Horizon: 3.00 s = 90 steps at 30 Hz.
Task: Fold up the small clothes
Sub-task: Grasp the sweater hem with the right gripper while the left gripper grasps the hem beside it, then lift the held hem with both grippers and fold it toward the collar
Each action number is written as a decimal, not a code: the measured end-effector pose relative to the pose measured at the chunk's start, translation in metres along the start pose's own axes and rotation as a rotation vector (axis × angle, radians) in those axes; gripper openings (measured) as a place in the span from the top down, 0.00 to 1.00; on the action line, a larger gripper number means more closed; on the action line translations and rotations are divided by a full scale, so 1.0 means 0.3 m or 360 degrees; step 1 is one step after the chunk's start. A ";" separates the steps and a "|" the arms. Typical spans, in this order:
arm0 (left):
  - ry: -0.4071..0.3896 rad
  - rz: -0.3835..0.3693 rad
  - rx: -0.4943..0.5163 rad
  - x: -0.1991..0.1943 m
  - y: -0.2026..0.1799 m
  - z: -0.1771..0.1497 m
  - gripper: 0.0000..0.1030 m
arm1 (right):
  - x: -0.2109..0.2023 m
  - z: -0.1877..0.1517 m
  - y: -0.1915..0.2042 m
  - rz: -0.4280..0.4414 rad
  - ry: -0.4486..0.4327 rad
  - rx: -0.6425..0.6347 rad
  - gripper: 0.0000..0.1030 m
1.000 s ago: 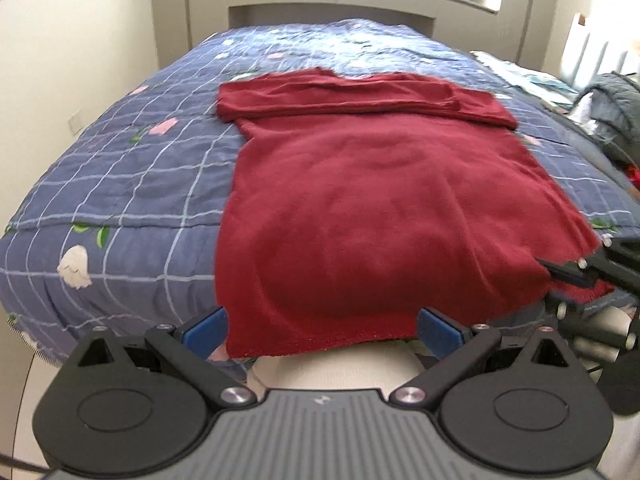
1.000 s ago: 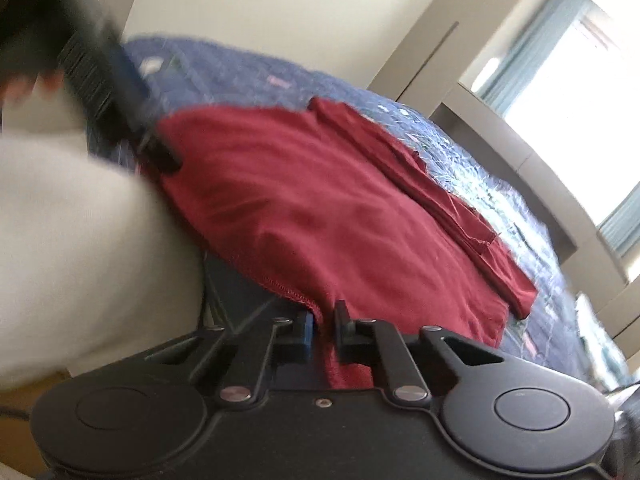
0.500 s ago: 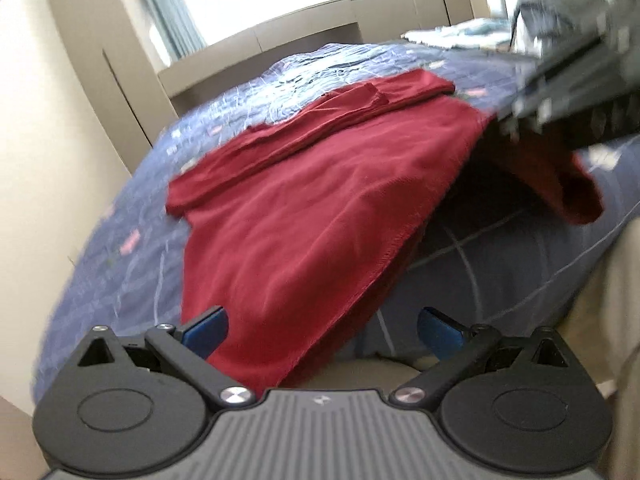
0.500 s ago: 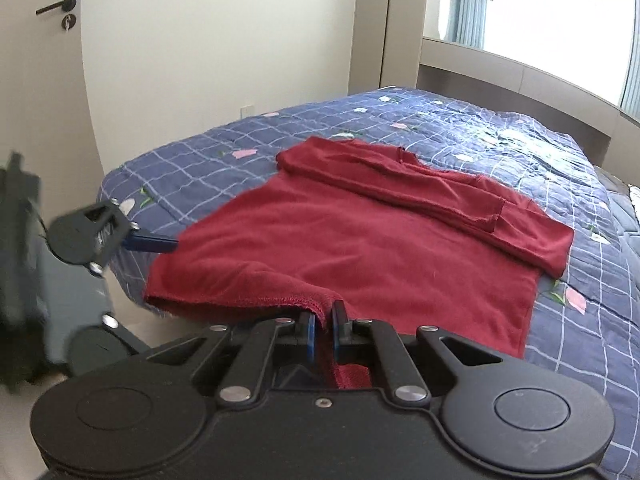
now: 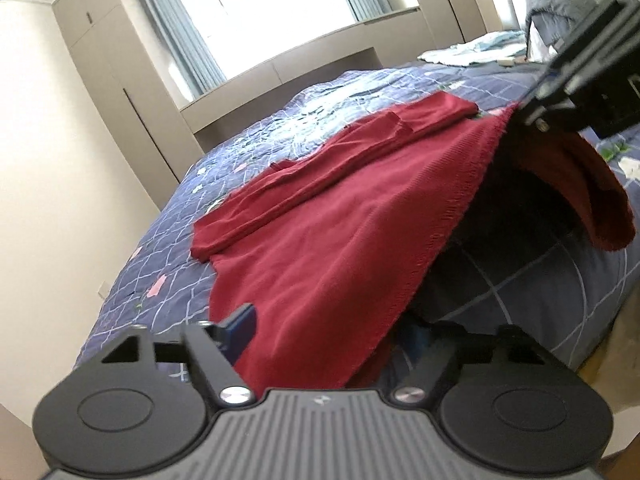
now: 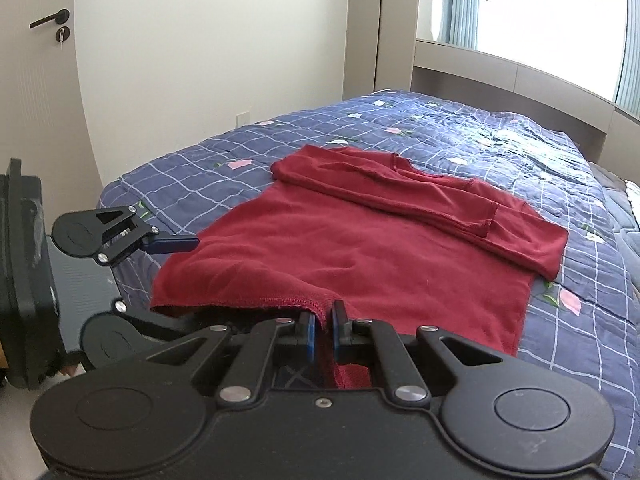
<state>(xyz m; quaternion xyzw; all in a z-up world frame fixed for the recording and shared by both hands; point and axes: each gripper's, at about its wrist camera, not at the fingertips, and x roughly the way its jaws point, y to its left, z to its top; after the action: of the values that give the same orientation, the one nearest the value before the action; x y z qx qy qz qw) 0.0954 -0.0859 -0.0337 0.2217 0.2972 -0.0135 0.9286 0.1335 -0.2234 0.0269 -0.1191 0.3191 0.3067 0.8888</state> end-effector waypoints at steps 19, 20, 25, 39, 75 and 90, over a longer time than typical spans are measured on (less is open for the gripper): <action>-0.0168 -0.0135 0.0439 -0.120 0.052 -0.064 0.97 | -0.065 -0.125 0.131 -0.0067 0.0070 -0.0378 0.96; -0.0180 -0.0148 0.0495 -0.135 0.050 -0.071 0.97 | -0.076 -0.133 0.138 -0.0050 0.0085 -0.0381 0.96; -0.0173 -0.0273 0.0692 -0.227 0.057 -0.105 0.97 | -0.156 -0.177 0.186 0.0111 0.0229 -0.0366 0.96; 0.0036 -0.0728 0.0604 -0.322 0.246 0.015 0.96 | -0.254 0.047 0.076 0.0368 0.0321 -0.0287 0.95; 0.0607 -0.1211 -0.0264 1.155 0.602 0.568 0.89 | 0.850 0.503 -0.728 0.0192 0.0373 0.0038 0.82; 0.0373 -0.0975 -0.0545 1.083 0.718 0.473 0.01 | 0.753 0.427 -0.695 -0.0234 0.0082 0.0010 0.01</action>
<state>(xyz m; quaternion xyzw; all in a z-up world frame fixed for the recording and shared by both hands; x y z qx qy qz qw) 0.4741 0.0831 -0.0251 -0.0362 0.4520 -0.2154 0.8649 0.4638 -0.2286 -0.0159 -0.1472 0.3331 0.2365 0.9008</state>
